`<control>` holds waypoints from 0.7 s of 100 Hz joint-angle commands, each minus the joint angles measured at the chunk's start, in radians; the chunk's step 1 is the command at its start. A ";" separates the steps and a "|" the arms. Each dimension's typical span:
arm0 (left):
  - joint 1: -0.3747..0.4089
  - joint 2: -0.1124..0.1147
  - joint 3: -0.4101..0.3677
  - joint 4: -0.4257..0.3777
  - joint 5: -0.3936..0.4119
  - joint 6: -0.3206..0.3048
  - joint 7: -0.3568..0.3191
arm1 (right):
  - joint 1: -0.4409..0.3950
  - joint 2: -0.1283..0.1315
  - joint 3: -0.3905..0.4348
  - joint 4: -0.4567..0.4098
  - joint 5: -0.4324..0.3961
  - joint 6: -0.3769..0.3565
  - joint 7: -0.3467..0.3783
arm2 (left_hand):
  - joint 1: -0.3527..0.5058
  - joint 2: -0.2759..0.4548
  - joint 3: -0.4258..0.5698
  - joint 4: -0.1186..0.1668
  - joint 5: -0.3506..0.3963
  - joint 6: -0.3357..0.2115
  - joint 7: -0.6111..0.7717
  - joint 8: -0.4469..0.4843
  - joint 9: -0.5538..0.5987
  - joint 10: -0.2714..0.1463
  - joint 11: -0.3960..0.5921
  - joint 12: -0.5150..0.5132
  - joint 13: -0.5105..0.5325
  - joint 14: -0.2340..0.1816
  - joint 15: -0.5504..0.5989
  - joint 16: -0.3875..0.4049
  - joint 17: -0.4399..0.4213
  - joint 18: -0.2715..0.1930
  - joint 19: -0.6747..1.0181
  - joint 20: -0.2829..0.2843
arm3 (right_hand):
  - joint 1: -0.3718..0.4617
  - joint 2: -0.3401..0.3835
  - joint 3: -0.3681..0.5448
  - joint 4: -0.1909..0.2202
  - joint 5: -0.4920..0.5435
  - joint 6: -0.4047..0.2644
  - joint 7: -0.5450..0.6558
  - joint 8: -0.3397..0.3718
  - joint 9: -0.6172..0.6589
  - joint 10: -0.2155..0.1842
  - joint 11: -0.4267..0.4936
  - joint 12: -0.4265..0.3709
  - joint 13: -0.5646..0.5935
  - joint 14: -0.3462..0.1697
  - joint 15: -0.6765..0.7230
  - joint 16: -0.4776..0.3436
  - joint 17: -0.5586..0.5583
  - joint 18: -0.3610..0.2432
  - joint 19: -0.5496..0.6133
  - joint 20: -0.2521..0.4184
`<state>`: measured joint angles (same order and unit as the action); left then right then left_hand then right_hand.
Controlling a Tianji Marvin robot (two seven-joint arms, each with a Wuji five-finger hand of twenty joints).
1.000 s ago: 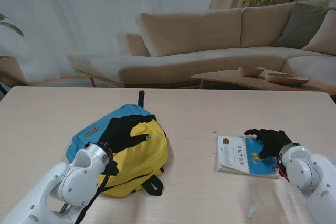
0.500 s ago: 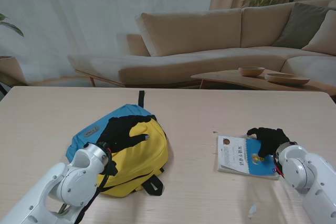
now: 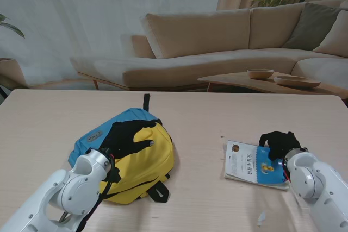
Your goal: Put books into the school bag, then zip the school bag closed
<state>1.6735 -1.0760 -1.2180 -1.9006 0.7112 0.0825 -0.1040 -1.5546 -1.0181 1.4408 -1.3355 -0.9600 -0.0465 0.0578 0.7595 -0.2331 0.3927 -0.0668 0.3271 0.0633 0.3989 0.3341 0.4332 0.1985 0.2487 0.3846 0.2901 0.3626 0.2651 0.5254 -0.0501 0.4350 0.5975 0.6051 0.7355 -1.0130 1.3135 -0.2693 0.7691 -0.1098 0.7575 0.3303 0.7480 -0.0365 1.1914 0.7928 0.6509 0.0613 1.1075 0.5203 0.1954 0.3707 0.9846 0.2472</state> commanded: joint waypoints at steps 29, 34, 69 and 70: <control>0.013 -0.002 -0.005 -0.015 0.001 -0.002 -0.021 | -0.047 -0.028 0.026 -0.027 0.009 0.006 -0.032 | -0.030 0.026 -0.024 0.034 -0.023 0.008 0.001 -0.022 0.003 0.005 0.006 0.014 -0.004 -0.008 0.014 0.007 -0.012 -0.013 0.022 -0.001 | 0.005 -0.001 0.169 0.060 0.328 -0.284 0.249 0.506 0.144 -0.164 0.223 0.100 0.079 0.029 0.055 -0.028 0.073 0.077 0.059 0.036; 0.013 -0.002 -0.005 -0.015 0.000 -0.003 -0.020 | -0.054 -0.029 0.036 -0.040 0.013 0.006 -0.033 | -0.030 0.026 -0.024 0.035 -0.022 0.007 0.002 -0.022 0.005 0.003 0.007 0.014 -0.003 -0.009 0.015 0.007 -0.012 -0.013 0.022 -0.001 | 0.011 -0.036 0.218 0.066 0.336 -0.277 0.243 0.562 0.144 -0.159 0.226 0.133 0.078 0.031 0.071 -0.030 0.079 0.079 0.067 0.040; 0.018 -0.002 -0.009 -0.018 -0.006 -0.010 -0.019 | -0.092 -0.052 0.080 -0.105 0.115 0.000 -0.072 | -0.030 0.027 -0.026 0.034 -0.021 0.007 0.002 -0.021 0.001 0.000 0.005 0.014 -0.008 -0.011 0.010 0.005 -0.013 -0.013 0.021 -0.002 | 0.031 -0.023 0.256 0.385 0.309 -0.198 0.336 0.899 -0.088 -0.099 0.055 0.278 -0.040 0.015 -0.033 0.013 0.062 0.018 0.106 0.073; 0.018 -0.002 -0.010 -0.018 -0.006 -0.009 -0.019 | -0.092 -0.053 0.080 -0.105 0.117 0.000 -0.073 | -0.030 0.027 -0.025 0.034 -0.021 0.007 0.002 -0.021 0.001 0.000 0.005 0.014 -0.009 -0.012 0.010 0.005 -0.013 -0.013 0.021 -0.002 | 0.025 -0.006 0.256 0.396 0.310 -0.196 0.336 0.904 -0.091 -0.091 0.037 0.259 -0.038 0.016 -0.046 0.017 0.063 0.016 0.106 0.073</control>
<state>1.6825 -1.0752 -1.2257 -1.9056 0.7093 0.0738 -0.1048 -1.6367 -1.0597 1.5202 -1.4271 -0.8493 -0.0388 -0.0291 0.7594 -0.2331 0.3927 -0.0668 0.3270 0.0633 0.3989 0.3339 0.4332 0.1985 0.2488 0.3848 0.2901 0.3626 0.2653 0.5254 -0.0501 0.4350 0.5977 0.6051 0.7341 -1.1431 1.4111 0.0053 0.9942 -0.2658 0.8715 1.1026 0.7113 -0.1296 1.2888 1.1155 0.6387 0.0843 1.1240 0.5166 0.2695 0.3992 1.0709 0.3061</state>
